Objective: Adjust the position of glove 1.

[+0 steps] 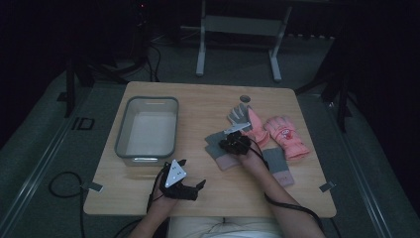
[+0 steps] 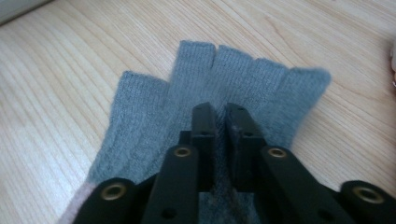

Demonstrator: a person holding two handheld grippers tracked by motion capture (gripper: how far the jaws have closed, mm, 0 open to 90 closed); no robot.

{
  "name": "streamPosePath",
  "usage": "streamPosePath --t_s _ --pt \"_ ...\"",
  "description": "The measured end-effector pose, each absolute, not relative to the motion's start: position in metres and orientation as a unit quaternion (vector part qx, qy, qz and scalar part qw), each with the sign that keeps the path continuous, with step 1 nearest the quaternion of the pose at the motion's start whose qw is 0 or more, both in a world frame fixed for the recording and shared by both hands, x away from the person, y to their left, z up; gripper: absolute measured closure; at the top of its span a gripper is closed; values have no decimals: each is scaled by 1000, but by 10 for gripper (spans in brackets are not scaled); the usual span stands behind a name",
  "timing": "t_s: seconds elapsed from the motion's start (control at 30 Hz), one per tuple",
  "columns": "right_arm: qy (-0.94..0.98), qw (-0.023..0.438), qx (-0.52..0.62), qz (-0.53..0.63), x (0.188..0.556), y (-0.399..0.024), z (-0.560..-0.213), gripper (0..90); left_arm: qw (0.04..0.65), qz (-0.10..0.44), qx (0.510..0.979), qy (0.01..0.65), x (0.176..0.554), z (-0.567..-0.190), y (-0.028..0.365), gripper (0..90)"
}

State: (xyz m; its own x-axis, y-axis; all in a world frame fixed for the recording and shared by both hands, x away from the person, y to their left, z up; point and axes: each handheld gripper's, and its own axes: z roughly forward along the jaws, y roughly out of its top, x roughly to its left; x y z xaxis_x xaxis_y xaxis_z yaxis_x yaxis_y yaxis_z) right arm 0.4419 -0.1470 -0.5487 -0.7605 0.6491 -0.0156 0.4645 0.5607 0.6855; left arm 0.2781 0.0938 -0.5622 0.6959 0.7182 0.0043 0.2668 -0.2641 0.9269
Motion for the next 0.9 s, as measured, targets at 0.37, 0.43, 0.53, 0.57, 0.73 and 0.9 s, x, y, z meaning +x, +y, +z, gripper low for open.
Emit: streamPosePath --t_s 0.37,0.43,0.53,0.57,0.73,0.9 --pt "837 129 386 367 424 -145 -515 858 514 218 764 324 278 -562 94 6" --pt "830 143 394 368 415 -144 -506 859 515 219 763 323 278 -562 94 6" --pt "820 155 405 374 402 -143 -491 859 515 219 763 323 278 -562 94 6" --pt "815 158 410 378 396 -144 -485 859 515 219 763 324 278 -562 94 6" --pt "788 180 433 398 370 -150 -469 859 515 217 762 328 279 -562 94 6" --pt "772 175 454 409 347 -157 -470 858 515 219 762 326 278 -562 94 6"
